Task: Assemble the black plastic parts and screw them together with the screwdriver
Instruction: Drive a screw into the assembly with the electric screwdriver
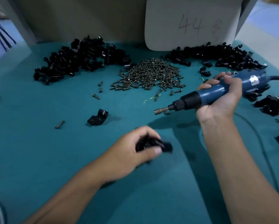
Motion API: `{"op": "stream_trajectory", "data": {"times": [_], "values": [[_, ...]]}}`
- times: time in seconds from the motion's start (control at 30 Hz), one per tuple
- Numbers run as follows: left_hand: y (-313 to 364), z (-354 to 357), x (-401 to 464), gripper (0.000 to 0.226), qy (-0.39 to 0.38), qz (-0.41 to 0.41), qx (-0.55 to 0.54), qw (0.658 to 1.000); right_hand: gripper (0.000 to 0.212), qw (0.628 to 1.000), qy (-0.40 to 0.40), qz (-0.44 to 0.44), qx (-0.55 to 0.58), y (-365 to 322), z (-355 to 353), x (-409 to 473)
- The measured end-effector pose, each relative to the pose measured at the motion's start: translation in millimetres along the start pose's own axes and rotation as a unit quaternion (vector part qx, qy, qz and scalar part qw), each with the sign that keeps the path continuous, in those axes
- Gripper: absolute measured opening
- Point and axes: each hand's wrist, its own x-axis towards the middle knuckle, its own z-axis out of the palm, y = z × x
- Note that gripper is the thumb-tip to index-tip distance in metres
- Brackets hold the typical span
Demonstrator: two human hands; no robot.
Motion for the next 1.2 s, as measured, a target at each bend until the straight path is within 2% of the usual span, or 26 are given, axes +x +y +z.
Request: {"op": "stream_trajectory", "data": {"times": [0.07,0.17,0.2,0.27,0.4,0.5,0.57,0.77,0.9,1.1,1.2], "values": [[-0.5,-6.2,6.8,0.025,0.124,-0.061,-0.168,0.976,0.013,1.0,0.007,-0.003,0.016,-3.3,-1.6,2.5],[-3.4,-15.5,16.7,0.036,0.216,-0.1,-0.391,0.889,0.017,1.0,0.013,0.005,0.026,-4.1,-4.5,7.6],[-4.2,-18.7,18.6,0.036,0.221,-0.107,-0.442,0.863,0.017,1.0,0.015,0.01,0.018,-2.8,-4.5,8.9],[-3.9,-25.3,19.6,0.035,0.208,-0.12,-0.501,0.831,0.016,1.0,0.017,0.024,0.0,1.2,-3.5,9.8],[-4.1,-34.5,19.1,0.022,0.174,-0.114,-0.559,0.803,0.027,0.999,0.024,0.049,-0.001,11.0,0.7,6.8],[-5.5,-36.2,20.5,0.016,0.169,-0.115,-0.571,0.795,0.019,0.997,0.034,0.074,0.013,17.1,-4.5,3.6],[-6.4,-36.4,21.9,0.021,0.168,-0.114,-0.571,0.795,0.016,0.994,0.042,0.098,0.021,21.4,-8.8,2.2],[-8.2,-37.4,21.6,0.023,0.156,-0.103,-0.55,0.814,0.019,0.99,0.036,0.133,0.022,27.8,-15.9,-3.8],[-8.2,-37.4,19.5,0.024,0.145,-0.097,-0.546,0.819,0.031,0.991,0.018,0.132,0.023,26.3,-17.6,-3.6],[-10.5,-36.6,20.5,0.026,0.165,-0.083,-0.516,0.837,0.014,0.99,0.034,0.137,0.03,26.5,-21.3,-2.0],[-12.9,-35.2,19.3,0.028,0.183,-0.05,-0.491,0.85,0.014,0.989,0.039,0.137,0.034,27.2,-21.5,-2.0]]}}
